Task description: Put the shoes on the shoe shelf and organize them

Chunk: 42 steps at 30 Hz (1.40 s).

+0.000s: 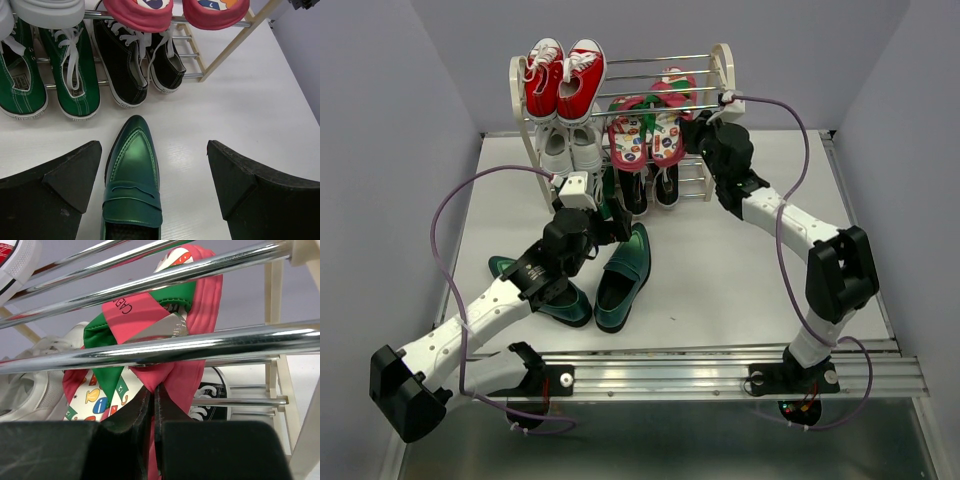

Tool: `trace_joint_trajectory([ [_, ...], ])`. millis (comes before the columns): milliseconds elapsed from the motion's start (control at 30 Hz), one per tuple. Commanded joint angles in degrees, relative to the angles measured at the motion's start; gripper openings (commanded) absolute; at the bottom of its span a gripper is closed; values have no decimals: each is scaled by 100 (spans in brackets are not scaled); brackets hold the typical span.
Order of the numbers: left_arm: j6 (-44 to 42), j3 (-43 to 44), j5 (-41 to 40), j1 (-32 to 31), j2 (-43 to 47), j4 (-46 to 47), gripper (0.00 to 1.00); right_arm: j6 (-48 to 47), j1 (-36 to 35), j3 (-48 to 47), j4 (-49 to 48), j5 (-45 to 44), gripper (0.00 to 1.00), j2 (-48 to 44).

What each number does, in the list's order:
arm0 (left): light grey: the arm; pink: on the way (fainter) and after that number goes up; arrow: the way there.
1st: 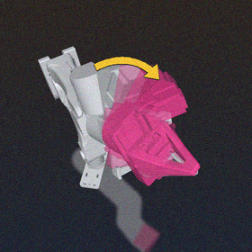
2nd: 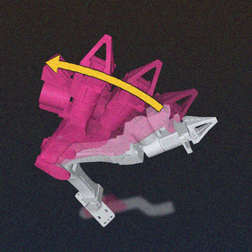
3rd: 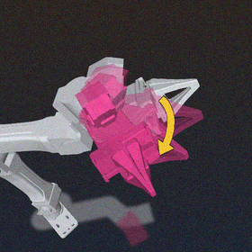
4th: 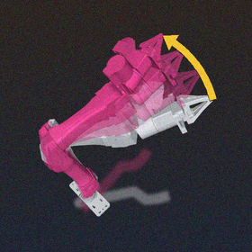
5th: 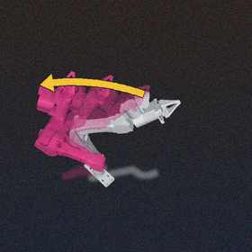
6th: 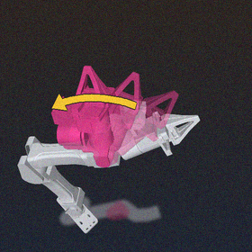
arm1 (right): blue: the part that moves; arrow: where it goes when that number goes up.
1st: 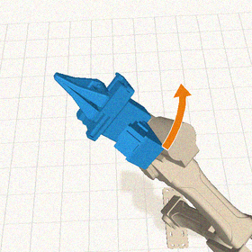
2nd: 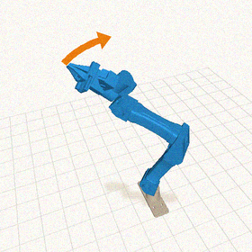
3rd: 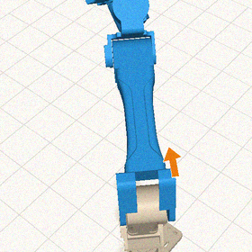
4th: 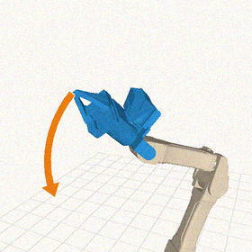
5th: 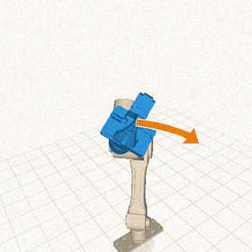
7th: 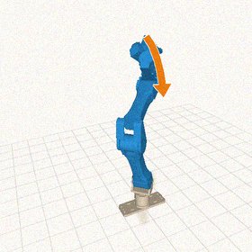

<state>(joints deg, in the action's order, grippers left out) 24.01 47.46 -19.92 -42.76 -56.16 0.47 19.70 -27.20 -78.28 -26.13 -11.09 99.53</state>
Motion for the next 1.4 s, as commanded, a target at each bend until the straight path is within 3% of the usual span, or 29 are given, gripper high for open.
trace_joint_trajectory([
  [0,-142,-53,-12,-30,132,252,99,69,-40,-573,-763,28,1,40],
  [300,-186,-88,6,-30,167,217,99,174,-40,-759,-358,81,2,295],
  [433,-186,-123,-3,-30,228,182,99,174,-40,-768,-279,-59,7,339],
  [633,-186,-141,-20,-22,351,147,99,60,-40,-908,177,-253,39,427],
  [1033,-46,-185,-56,-30,510,-21,99,-46,-40,-1190,1250,-288,66,401],
  [1133,-28,-141,-12,-30,589,-38,99,-2,-40,-1163,1540,-17,81,244],
  [1167,-2,-132,-3,-30,632,-38,99,24,-40,-1076,1636,63,95,199],
  [1200,16,-123,6,-30,650,-38,99,42,-40,-1014,1655,159,100,138],
  [1367,139,-97,50,-30,598,-240,99,-19,-92,-724,1909,572,100,-178],
])
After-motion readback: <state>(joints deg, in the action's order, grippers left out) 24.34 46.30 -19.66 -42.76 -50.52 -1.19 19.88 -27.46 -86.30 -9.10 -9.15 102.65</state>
